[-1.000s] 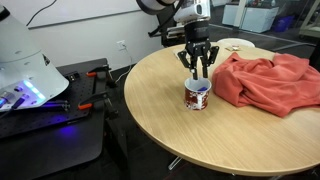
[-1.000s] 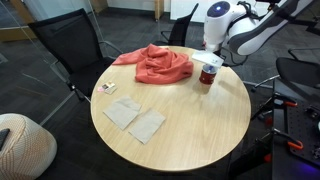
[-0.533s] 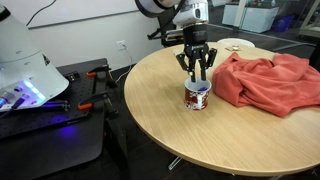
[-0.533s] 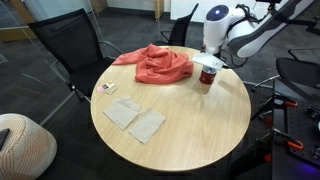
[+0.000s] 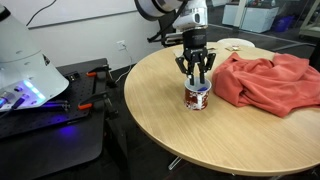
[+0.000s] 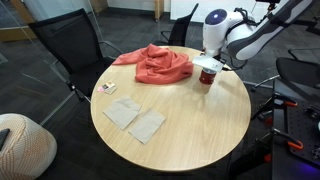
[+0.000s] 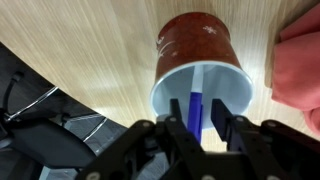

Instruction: Pick the marker in the cup and put it on the table

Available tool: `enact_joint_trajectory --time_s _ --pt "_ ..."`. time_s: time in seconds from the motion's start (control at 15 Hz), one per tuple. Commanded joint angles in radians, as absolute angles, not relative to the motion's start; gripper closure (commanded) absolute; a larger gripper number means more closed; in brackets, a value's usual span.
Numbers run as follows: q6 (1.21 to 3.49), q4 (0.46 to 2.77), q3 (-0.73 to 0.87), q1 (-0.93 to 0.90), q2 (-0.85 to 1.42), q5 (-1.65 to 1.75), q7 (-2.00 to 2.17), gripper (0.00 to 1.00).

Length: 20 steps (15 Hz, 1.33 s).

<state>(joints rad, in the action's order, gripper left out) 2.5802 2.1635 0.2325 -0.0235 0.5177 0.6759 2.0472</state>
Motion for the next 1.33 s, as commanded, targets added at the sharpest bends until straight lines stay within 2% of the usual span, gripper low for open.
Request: enact_joint_trajectory --time_s 0.0,1.13,1.2,1.27 --pt "2.594 2.143 0.254 -0.044 0.537 0.663 2.036 0.61" --pt "2.578 2.080 0.272 -0.043 0.612 0.631 2.023 0.60" --pt "2.578 2.079 0.273 -0.043 0.615 0.628 2.022 0.61" --pt "2.578 2.078 0.275 -0.044 0.617 0.625 2.022 0.85"
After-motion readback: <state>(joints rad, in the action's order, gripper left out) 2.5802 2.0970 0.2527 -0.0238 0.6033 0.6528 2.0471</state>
